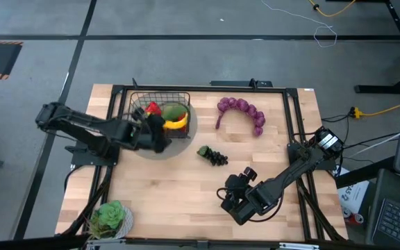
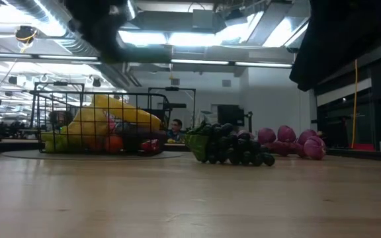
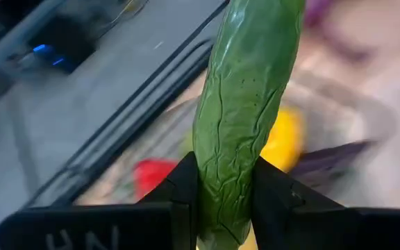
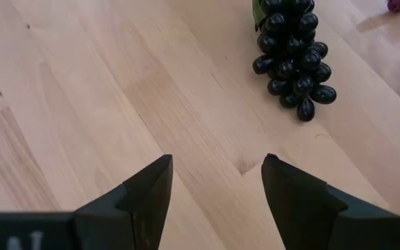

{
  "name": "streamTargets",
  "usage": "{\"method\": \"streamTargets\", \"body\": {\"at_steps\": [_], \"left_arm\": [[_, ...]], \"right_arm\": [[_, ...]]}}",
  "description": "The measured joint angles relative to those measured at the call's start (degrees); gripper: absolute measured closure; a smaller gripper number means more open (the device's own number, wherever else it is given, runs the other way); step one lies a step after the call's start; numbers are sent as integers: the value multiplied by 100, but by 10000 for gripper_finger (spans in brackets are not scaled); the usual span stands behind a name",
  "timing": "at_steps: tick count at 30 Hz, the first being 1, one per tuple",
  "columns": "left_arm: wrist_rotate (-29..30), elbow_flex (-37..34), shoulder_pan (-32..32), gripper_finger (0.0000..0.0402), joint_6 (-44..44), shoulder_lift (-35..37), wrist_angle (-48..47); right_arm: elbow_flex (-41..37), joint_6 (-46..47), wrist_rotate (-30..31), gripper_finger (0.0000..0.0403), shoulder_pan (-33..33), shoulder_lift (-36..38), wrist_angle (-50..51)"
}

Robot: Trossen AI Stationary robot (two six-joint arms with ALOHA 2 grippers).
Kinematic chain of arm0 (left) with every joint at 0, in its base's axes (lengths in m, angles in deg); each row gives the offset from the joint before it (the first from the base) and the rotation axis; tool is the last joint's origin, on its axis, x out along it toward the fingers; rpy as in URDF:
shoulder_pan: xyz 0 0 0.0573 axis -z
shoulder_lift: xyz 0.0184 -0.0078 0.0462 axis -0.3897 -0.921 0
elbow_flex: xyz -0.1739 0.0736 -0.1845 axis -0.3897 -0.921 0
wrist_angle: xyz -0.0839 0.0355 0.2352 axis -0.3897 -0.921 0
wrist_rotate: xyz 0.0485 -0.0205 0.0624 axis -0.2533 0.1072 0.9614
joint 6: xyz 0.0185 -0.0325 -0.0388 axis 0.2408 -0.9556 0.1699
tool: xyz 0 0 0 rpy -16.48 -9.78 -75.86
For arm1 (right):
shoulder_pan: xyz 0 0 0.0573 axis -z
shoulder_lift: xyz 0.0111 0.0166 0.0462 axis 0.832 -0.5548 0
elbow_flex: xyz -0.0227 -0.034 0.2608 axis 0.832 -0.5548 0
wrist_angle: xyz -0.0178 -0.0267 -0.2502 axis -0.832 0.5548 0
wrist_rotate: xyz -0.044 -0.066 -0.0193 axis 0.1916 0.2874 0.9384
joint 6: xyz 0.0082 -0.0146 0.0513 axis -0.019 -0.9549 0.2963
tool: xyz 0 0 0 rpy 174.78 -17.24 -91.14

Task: Build produce basket
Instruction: Put the cucumber into the wire basket, then put the black grapes into the wire basket

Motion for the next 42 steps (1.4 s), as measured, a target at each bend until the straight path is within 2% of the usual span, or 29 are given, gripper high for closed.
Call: {"method": "streamTargets", "body": {"at_steps": [5,8,10,14,21,24,30,35,42], "left_arm": [[174,-4,-801,315,-91,-1,-1091],[170,-4,-1194,288,-308,-3,-1116],[-128,-4,-1373,264,-314,-3,-1116],[-552,-4,-1552,214,-163,-36,-1125],[-272,-4,-1611,171,-184,-102,-1133],[-311,-4,-1609,168,-533,-104,-1133],[-1372,-4,-1442,167,-918,-106,-1120],[-2013,-4,-1022,167,-1431,-110,-1074],[-2115,-4,-244,167,-2221,-110,-902]], "right_arm": [[0,0,2,181,-2,0,0],[0,1,6,181,0,0,1],[0,0,7,181,0,0,0],[0,0,8,181,0,0,0],[0,2,8,181,0,0,-2],[0,2,8,181,0,0,-2],[0,2,8,181,0,0,-7],[0,5,141,181,-1,0,-105],[0,4,165,181,0,0,-175]]}}
